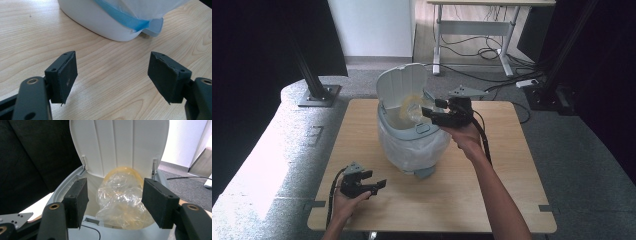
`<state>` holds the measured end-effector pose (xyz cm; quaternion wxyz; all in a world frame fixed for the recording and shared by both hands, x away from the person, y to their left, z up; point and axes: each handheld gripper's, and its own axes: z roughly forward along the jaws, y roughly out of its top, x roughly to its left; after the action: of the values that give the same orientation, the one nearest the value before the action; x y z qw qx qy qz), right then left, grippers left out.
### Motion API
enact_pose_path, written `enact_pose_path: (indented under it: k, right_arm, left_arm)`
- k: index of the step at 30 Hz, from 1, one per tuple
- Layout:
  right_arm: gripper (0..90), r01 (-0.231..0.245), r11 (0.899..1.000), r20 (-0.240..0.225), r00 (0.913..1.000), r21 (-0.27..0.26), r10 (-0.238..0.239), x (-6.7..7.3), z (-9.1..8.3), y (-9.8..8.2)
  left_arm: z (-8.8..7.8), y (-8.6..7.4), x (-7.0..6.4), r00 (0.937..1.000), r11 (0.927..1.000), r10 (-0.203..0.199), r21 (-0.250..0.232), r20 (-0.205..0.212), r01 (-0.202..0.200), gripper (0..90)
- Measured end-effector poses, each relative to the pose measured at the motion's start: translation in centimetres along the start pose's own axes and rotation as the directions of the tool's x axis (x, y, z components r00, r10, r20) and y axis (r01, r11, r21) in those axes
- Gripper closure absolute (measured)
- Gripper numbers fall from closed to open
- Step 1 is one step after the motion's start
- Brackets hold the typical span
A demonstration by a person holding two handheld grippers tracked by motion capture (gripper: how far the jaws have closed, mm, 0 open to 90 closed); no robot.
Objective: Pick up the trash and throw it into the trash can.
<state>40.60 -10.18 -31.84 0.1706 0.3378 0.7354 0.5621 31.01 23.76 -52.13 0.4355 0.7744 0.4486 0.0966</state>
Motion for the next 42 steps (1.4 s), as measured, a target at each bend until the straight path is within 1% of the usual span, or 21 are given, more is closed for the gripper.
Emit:
enact_pose_path:
  k: [4, 5, 6, 7, 8, 10, 11, 12, 15, 16, 19, 22, 25, 26, 28, 31, 36, 42]
  right_arm:
    - [40.2, -0.010, 1.000, -0.006, 0.9999, 0.011, 0.010, 0.0, 0.3, -0.5]
    - [41.0, -0.014, 1.000, -0.011, 0.9998, 0.017, 0.014, 0.0, 0.4, -0.6]
    - [41.9, -0.020, 1.000, -0.026, 0.9994, 0.024, 0.021, 0.0, 0.7, -0.7]
    - [41.9, -0.020, 1.000, -0.026, 0.9994, 0.024, 0.021, 0.0, 0.7, -0.7]
    - [42.1, -0.018, 0.999, -0.028, 0.9994, 0.041, 0.020, 0.2, 1.3, -0.7]
    - [42.3, -0.021, 0.999, -0.032, 0.9992, 0.050, 0.023, 0.3, 1.6, -0.7]
    - [42.4, -0.025, 0.997, -0.039, 0.9988, 0.076, 0.028, 0.5, 2.5, -0.7]
    - [42.4, -0.025, 0.997, -0.039, 0.9988, 0.076, 0.028, 0.5, 2.5, -0.7]
    - [42.2, -0.018, 0.994, -0.055, 0.9982, 0.105, 0.024, 1.0, 3.1, -0.8]
    - [42.2, -0.012, 0.994, -0.058, 0.9982, 0.105, 0.018, 1.1, 3.1, -0.8]
    - [43.1, -0.014, 0.994, -0.069, 0.9974, 0.104, 0.022, 1.2, 2.9, -0.7]
    - [43.5, -0.017, 0.991, -0.060, 0.9978, 0.133, 0.025, 1.2, 2.8, -0.6]
    - [42.3, -0.013, 0.988, -0.072, 0.9971, 0.157, 0.024, 1.3, 3.0, -0.8]
    - [42.2, -0.008, 0.988, -0.074, 0.9971, 0.157, 0.020, 1.3, 2.9, -0.8]
    - [41.8, -0.011, 0.990, -0.078, 0.9967, 0.141, 0.022, 1.4, 2.6, -0.9]
    - [41.8, -0.029, 0.994, -0.084, 0.9958, 0.109, 0.038, 1.2, 1.6, -0.8]
    - [41.7, -0.037, 0.997, -0.066, 0.9970, 0.062, 0.041, 0.5, -0.5, -0.9]
    - [41.3, -0.028, 0.999, -0.034, 0.9990, 0.021, 0.029, -0.3, -3.5, -1.9]
  left_arm:
    - [-0.1, 0.0, 0.1, 1.0000, 1.0000, -0.002, -0.004, 0.001, 0.002, 23.8]
    - [-0.1, 0.0, 0.1, 1.0000, 1.0000, -0.002, -0.005, 0.001, 0.002, 23.7]
    - [-0.1, 0.0, 0.1, 1.0000, 1.0000, -0.002, -0.005, 0.001, 0.002, 23.8]
    - [-0.1, 0.0, 0.1, 1.0000, 1.0000, -0.003, -0.005, 0.001, 0.003, 23.8]
    - [-0.1, 0.0, 0.0, 1.0000, 1.0000, -0.003, -0.005, 0.001, 0.003, 23.8]
    - [0.0, 0.1, 0.0, 1.0000, 1.0000, -0.002, -0.004, 0.001, 0.002, 23.8]
    - [0.0, 0.1, 0.0, 1.0000, 1.0000, -0.002, -0.005, 0.001, 0.002, 23.7]
    - [-0.1, 0.1, 0.0, 1.0000, 1.0000, -0.001, -0.005, 0.000, 0.001, 23.7]
    - [0.0, 0.0, 0.1, 1.0000, 1.0000, -0.004, -0.004, 0.001, 0.004, 23.7]
    - [0.0, 0.0, 0.2, 1.0000, 1.0000, -0.004, -0.002, 0.001, 0.004, 23.8]
    - [0.1, 0.0, 0.1, 1.0000, 1.0000, -0.003, -0.001, 0.004, 0.003, 23.8]
    - [0.0, 0.0, 0.0, 1.0000, 1.0000, -0.002, -0.004, 0.003, 0.002, 23.8]
    - [-0.2, 0.1, 0.1, 1.0000, 1.0000, -0.003, -0.007, -0.002, 0.003, 23.8]
    - [-0.2, 0.1, 0.1, 1.0000, 1.0000, -0.005, -0.007, -0.003, 0.005, 23.8]
    - [-0.1, 0.0, 0.2, 1.0000, 0.9999, -0.007, -0.009, -0.004, 0.007, 23.8]
    - [-0.1, 0.0, 0.2, 1.0000, 1.0000, -0.006, -0.007, -0.005, 0.005, 23.9]
    - [-0.1, 0.0, 0.1, 1.0000, 1.0000, -0.004, -0.008, -0.004, 0.004, 23.8]
    - [0.0, 0.1, 0.0, 1.0000, 1.0000, -0.002, -0.007, -0.005, 0.002, 23.9]
